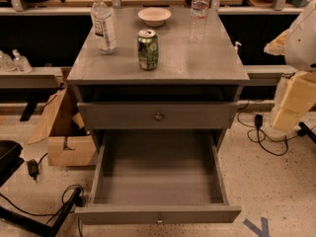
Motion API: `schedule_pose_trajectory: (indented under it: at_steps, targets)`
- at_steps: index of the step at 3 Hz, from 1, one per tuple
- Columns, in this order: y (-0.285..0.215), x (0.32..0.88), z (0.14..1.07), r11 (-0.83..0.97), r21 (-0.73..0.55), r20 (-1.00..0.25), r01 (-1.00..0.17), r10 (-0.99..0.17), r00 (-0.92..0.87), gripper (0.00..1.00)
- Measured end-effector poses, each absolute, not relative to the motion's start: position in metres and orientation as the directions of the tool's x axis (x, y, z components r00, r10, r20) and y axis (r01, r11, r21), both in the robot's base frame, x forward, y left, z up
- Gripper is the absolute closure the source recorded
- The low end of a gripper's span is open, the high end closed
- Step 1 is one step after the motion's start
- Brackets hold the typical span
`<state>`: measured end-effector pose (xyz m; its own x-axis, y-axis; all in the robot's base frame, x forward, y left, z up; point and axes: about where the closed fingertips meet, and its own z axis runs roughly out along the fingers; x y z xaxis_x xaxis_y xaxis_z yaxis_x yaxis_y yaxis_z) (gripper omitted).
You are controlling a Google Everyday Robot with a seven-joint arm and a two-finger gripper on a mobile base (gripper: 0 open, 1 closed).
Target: Close middle drawer
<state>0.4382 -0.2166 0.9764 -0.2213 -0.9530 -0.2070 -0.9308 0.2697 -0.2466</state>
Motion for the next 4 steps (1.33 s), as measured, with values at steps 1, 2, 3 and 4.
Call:
schedule_pose_trajectory:
  at_steps: [1,2,3,4]
  targets:
    - [-0.217,0.438,0.976,0.27,-0.247,-0.207,-0.931,-0.953,-0.221,0.0]
    - [-0.213,0.43,0.965,0.28,-0.245,-0.266,-0.928,-0.94,-0.213,0.02]
    - [-0.214,0.406,0.924,0.303,-0.232,-0.347,-0.924,-0.914,-0.212,0.24]
    - [-0.22,0.377,0.874,0.332,-0.24,-0.425,-0.912,-0.881,-0.208,0.47]
